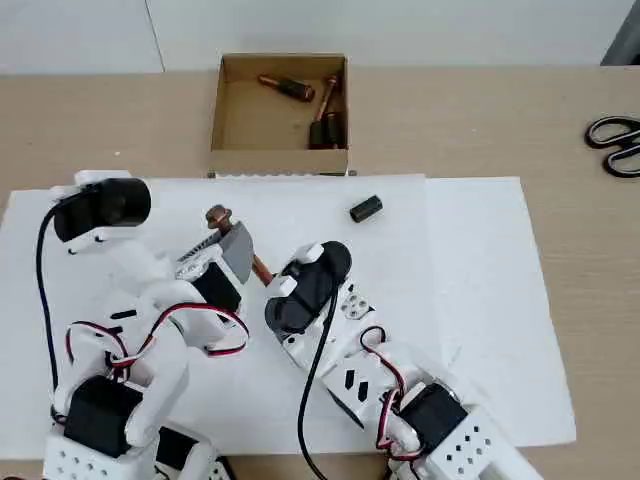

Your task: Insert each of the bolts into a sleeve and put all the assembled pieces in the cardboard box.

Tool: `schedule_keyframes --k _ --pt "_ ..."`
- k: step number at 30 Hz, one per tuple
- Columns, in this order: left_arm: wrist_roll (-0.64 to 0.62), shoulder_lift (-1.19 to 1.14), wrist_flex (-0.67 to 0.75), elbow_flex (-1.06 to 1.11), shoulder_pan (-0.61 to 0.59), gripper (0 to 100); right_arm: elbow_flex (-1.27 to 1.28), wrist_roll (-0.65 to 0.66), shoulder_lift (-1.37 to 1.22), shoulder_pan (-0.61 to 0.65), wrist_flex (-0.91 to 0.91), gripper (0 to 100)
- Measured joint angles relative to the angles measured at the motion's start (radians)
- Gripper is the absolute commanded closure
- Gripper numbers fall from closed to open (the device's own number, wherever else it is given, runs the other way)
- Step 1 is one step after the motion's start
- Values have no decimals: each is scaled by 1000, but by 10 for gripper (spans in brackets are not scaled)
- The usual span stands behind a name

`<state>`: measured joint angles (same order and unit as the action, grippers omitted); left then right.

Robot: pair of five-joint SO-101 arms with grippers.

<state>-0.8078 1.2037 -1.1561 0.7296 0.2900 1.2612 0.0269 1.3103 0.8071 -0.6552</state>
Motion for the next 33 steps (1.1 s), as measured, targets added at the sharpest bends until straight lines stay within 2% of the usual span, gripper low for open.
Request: schedule_keyframes --k 7,17,33 --pt "0 5 -2 20 0 994 -3 0 0 0 0 995" --pt "0 6 91 77 0 994 -25 60 0 2 0 995" --pt "12 14 100 133 5 994 -46 64 -2 5 0 995"
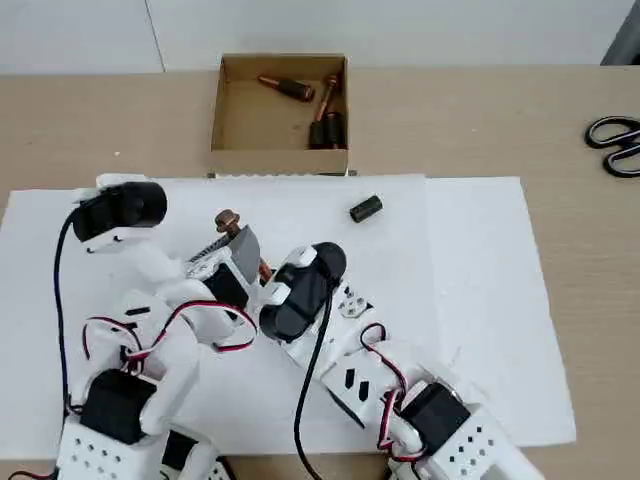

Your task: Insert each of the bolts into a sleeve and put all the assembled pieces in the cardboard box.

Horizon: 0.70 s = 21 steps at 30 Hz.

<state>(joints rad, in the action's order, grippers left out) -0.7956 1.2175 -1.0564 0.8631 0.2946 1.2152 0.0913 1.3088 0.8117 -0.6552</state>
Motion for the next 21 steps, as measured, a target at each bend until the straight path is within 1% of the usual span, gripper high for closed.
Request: schedule_keyframes --k 8,10,16,21 --pt "12 0 0 0 2 994 0 0 0 0 0 995" --pt "38 0 -9 -2 18 994 0 0 0 0 0 995" --pt "64 -2 -138 -44 97 994 -6 0 0 0 0 995" --pt "74 -2 -204 -80 110 994 -12 3 0 2 0 995"
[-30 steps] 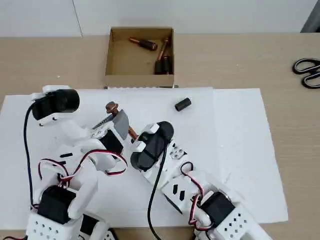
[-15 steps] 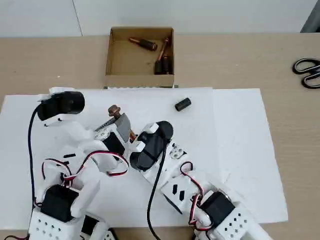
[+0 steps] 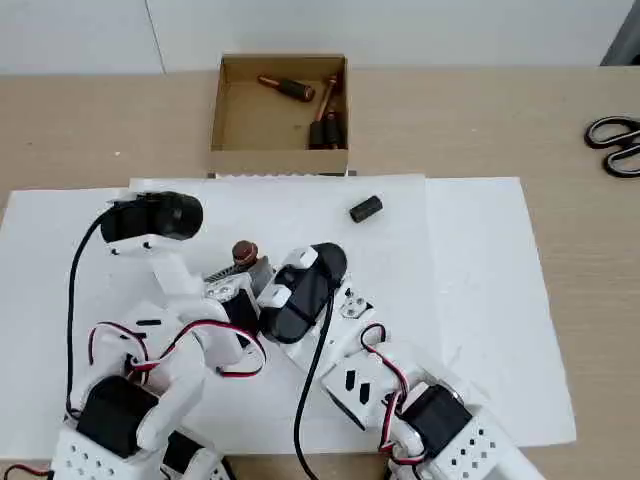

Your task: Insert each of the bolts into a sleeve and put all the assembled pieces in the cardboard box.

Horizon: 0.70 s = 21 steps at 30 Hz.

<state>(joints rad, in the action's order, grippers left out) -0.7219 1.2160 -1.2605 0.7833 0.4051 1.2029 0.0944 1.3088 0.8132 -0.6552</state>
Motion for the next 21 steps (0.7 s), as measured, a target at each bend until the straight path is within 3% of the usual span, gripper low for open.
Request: schedule_keyframes --k 7,21 --pt "26 2 -57 6 52 994 2 0 2 3 -2 995" --pt "21 15 -23 110 54 991 14 2 -6 9 -6 995"
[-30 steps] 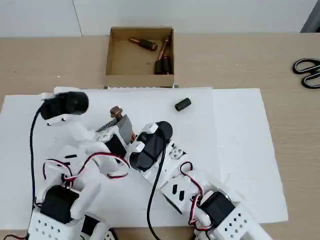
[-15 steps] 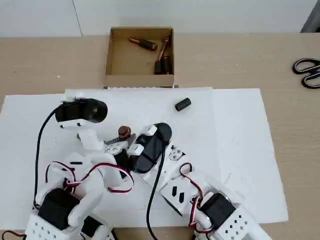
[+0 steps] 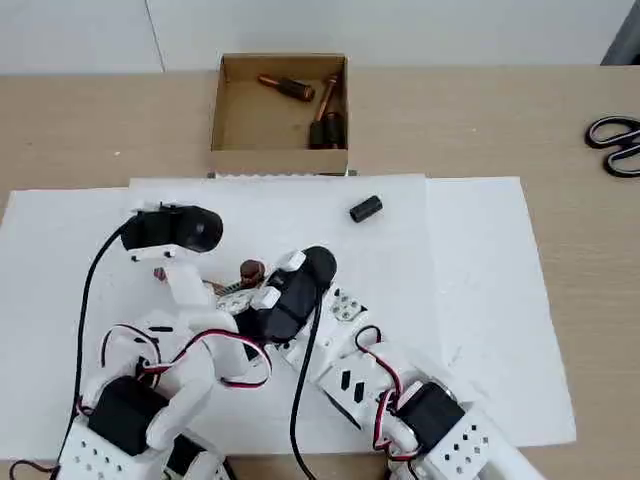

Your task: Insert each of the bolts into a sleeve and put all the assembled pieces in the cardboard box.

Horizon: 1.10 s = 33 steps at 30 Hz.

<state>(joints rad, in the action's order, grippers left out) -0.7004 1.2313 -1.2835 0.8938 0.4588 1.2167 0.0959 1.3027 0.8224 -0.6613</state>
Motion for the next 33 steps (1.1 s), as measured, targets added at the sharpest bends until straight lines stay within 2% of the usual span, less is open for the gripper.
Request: schedule_keyframes --k 9,23,29,31,33 --pt "-3 -2 -20 -48 2 825 -5 -2 3 -11 5 995" --pt "34 -12 -137 -215 11 823 -14 -3 6 -8 6 995" --pt "124 -8 -137 -302 -107 825 -15 -5 6 -8 6 995" --pt "170 -6 -137 -313 -164 859 -15 -5 6 -8 6 995" --pt "204 -8 -137 -315 -215 935 -15 -5 6 -8 6 995"
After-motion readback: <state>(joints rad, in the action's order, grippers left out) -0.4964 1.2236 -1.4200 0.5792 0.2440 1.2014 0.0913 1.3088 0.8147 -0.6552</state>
